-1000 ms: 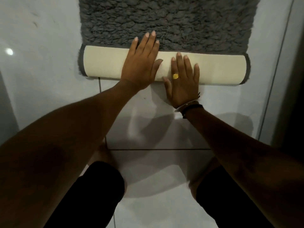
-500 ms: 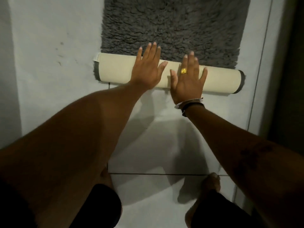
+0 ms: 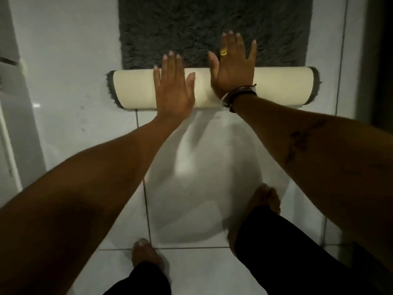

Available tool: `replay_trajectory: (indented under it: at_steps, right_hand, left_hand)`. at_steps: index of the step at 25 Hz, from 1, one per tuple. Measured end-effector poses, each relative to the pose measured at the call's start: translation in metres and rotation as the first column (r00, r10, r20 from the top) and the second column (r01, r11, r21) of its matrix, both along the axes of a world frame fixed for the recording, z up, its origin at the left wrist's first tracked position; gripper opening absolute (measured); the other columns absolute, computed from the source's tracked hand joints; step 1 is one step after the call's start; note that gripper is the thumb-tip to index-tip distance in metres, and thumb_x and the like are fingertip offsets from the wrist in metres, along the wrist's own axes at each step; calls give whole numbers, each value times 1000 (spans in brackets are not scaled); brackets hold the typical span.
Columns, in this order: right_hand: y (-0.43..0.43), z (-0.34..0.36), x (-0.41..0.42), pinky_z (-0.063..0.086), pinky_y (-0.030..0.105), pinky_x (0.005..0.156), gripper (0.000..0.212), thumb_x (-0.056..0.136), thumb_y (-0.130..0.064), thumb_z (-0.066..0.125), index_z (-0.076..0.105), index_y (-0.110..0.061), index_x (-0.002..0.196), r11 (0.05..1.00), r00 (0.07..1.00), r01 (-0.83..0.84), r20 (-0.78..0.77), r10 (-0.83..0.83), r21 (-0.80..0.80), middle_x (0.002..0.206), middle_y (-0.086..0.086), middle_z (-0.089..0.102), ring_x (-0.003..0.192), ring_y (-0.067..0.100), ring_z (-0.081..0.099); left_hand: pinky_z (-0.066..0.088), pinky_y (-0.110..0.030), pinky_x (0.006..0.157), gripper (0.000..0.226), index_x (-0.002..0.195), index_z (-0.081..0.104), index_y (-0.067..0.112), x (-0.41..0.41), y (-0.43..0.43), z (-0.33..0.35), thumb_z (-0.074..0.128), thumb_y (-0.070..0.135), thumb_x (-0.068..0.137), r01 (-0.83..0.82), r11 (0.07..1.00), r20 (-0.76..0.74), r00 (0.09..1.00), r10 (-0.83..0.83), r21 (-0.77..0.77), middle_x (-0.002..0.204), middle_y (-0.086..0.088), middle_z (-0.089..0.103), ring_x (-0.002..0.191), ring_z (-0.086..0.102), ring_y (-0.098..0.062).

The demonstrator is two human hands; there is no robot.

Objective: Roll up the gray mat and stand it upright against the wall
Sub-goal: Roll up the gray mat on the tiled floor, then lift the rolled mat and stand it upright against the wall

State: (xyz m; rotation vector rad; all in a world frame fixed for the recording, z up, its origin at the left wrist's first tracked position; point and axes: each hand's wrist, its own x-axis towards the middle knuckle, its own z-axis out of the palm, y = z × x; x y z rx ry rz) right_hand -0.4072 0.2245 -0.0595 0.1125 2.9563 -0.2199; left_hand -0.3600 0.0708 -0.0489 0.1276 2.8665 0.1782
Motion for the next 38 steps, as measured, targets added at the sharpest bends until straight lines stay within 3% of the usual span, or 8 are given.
replay_trajectory:
  at_steps: [8,13,19,23,27,30,33,38]
  right_hand:
    - [11,16,0,10,60,117,72,98,-50,40,15,-9,152,953,952,-291,74,297,-77,162,16,15,148,33,14]
    - [8,10,-132,11,61,116,70,98,-54,15,31,-7,148,991,985,-129,123,125,24,155,19,34,144,35,26]
    - [29,25,-179,11,60,119,59,103,-48,28,34,-7,145,969,967,247,76,-245,-22,156,16,31,146,31,22]
    - [7,27,-295,21,57,115,52,101,-42,36,51,-4,134,987,989,-36,-144,13,-158,146,20,47,138,37,38]
    - [-4,28,-296,32,54,110,53,102,-44,31,46,-8,138,953,951,-302,51,304,-41,139,17,54,130,36,45]
    - [-3,32,-361,40,51,100,69,97,-61,18,50,-13,134,960,927,-247,259,273,-129,130,16,62,116,37,56]
    - [0,42,-410,38,50,106,114,61,-101,16,49,-22,137,964,733,-71,642,225,-257,140,11,54,119,34,54]
    - [6,39,-441,52,38,92,105,27,-94,70,65,-33,113,853,502,322,838,213,-410,120,2,70,102,22,68]
  left_hand:
    - [2,-48,127,59,157,19,3,-179,12,5,20,39,110,-167,971,106,983,151,173,167,-15,17,155,10,-26]
    - [12,-54,123,62,152,32,1,-203,23,39,25,40,105,45,945,-203,979,23,324,161,-22,30,151,25,-34]
    - [12,-54,125,64,156,25,6,-181,5,13,34,44,105,234,965,18,971,-238,116,165,-18,22,154,16,-33]
    - [17,-52,124,55,152,37,7,-338,5,-6,29,39,108,93,988,-24,996,-91,121,160,-17,35,150,30,-30]
    - [37,-54,114,46,130,63,0,-396,5,30,39,29,103,-116,972,-414,889,193,204,139,-23,60,133,54,-37]
    - [53,-34,82,28,106,69,4,-367,26,54,58,28,97,-423,655,-418,527,740,626,107,-16,70,100,67,-28]
    - [54,-29,82,61,124,50,8,-311,54,55,67,55,89,-728,-427,640,21,768,536,120,-10,61,113,61,-27]
    - [33,-56,118,64,153,36,17,-329,60,27,55,46,99,-646,-660,924,267,274,383,151,-11,49,138,46,-32]
